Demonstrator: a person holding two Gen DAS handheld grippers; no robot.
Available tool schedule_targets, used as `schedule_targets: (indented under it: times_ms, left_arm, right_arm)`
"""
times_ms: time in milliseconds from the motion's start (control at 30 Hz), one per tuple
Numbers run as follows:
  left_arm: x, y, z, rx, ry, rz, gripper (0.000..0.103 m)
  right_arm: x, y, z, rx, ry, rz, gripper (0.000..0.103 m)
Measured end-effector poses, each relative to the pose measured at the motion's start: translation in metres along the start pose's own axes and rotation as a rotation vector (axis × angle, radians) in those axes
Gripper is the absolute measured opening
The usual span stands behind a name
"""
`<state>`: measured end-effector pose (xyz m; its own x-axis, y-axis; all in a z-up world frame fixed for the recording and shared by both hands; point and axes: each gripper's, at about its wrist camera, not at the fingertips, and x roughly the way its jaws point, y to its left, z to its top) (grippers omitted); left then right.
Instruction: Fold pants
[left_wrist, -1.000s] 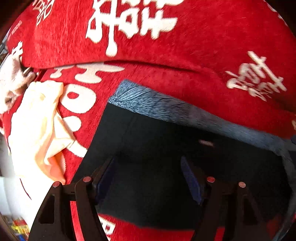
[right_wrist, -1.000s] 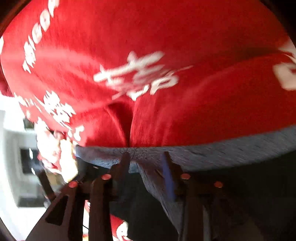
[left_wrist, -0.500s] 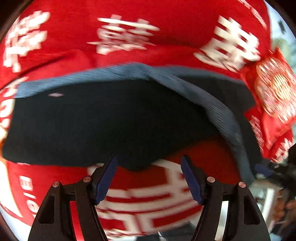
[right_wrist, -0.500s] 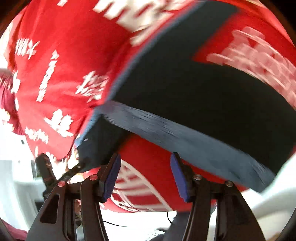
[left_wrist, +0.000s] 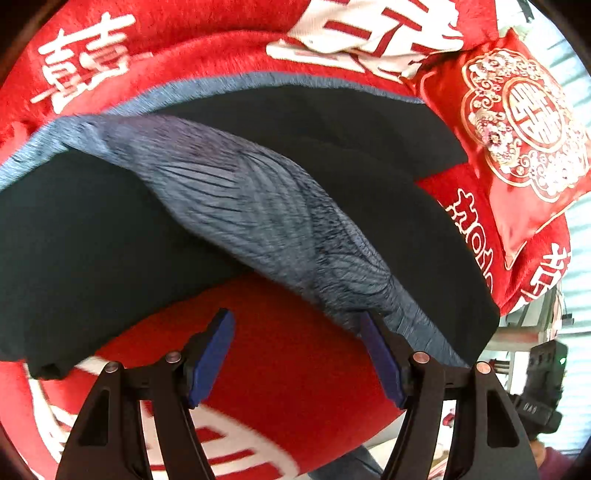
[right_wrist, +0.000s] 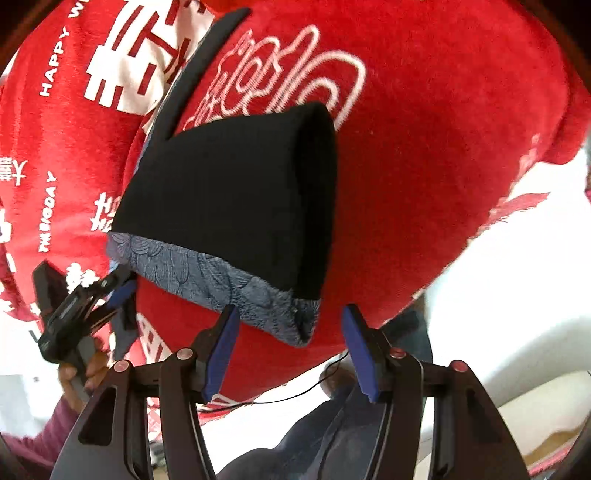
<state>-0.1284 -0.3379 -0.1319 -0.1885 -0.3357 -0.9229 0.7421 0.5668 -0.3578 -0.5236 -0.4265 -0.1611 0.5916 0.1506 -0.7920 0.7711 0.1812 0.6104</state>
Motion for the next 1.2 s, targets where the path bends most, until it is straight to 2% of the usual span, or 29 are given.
schedule_targets:
  times_ms: [67,133,167,200,233,267,300,367,500,633,733,767,800,867,933,1000,1033,1133,1200]
  left_arm:
    - [0.003,-0.005,0.001,-0.007,-0.016,-0.008,0.086]
    - [0.006,-0.013,0.002,-0.012,-0.005,-0.015,0.086]
    - [0.007,-0.015,0.003,-0.011,-0.004,-0.007,0.086]
    - [0.008,-0.017,0.003,-0.009,-0.005,0.002,0.081]
    - [0.008,-0.021,0.004,-0.005,-0.008,0.005,0.072]
    - [0.008,-0.025,0.007,-0.002,-0.003,0.004,0.047]
    - [0.009,-0.027,0.009,-0.008,0.012,-0.010,0.033]
    - [0.003,-0.030,0.017,-0.035,0.014,-0.028,0.033]
    - [-0.020,-0.046,0.038,-0.009,-0.047,-0.025,0.033]
    - [-0.036,-0.052,0.076,-0.012,-0.111,-0.020,0.033]
    - [-0.044,-0.053,0.114,-0.005,-0.172,0.033,0.033]
    - [-0.048,-0.052,0.125,-0.005,-0.192,0.061,0.043]
    - [-0.053,-0.052,0.136,-0.007,-0.215,0.093,0.063]
    - [-0.066,-0.044,0.145,-0.020,-0.273,0.139,0.074]
    - [-0.072,-0.033,0.152,-0.037,-0.290,0.173,0.074]
    - [-0.072,-0.020,0.152,-0.066,-0.288,0.224,0.074]
    - [-0.069,-0.014,0.151,-0.077,-0.275,0.246,0.074]
    - [-0.050,0.003,0.138,-0.097,-0.216,0.335,0.075]
    - [-0.033,0.016,0.125,-0.127,-0.167,0.392,0.075]
  right_arm:
    - [0.009,-0.010,0.007,0.010,0.048,0.081,0.061]
    - [0.018,-0.014,0.012,0.028,0.098,0.171,0.061]
    - [0.020,-0.015,0.014,0.035,0.123,0.194,0.054]
    - [0.022,-0.016,0.015,0.046,0.145,0.211,0.041]
    - [0.025,-0.014,0.017,0.067,0.169,0.233,0.018]
    - [0.023,-0.013,0.019,0.090,0.173,0.256,0.016]
    - [0.019,-0.010,0.021,0.097,0.170,0.273,0.016]
    - [0.005,0.007,0.031,0.069,0.148,0.321,0.016]
    - [-0.024,0.042,0.070,-0.011,0.105,0.374,0.015]
    - [-0.041,0.081,0.133,-0.088,0.063,0.396,0.015]
    - [-0.043,0.109,0.189,-0.149,0.056,0.359,0.015]
    - [-0.040,0.120,0.211,-0.170,0.054,0.335,0.015]
    - [-0.036,0.128,0.227,-0.188,0.051,0.314,0.015]
    - [-0.028,0.151,0.261,-0.254,0.039,0.234,0.019]
    - [-0.018,0.173,0.288,-0.324,0.013,0.101,0.028]
    - [-0.009,0.188,0.305,-0.394,-0.011,-0.024,0.085]
    - [-0.008,0.194,0.309,-0.422,-0.034,-0.061,0.087]
    - [-0.014,0.204,0.307,-0.453,-0.065,-0.013,0.086]
    - [-0.015,0.197,0.295,-0.441,-0.066,-0.029,0.086]
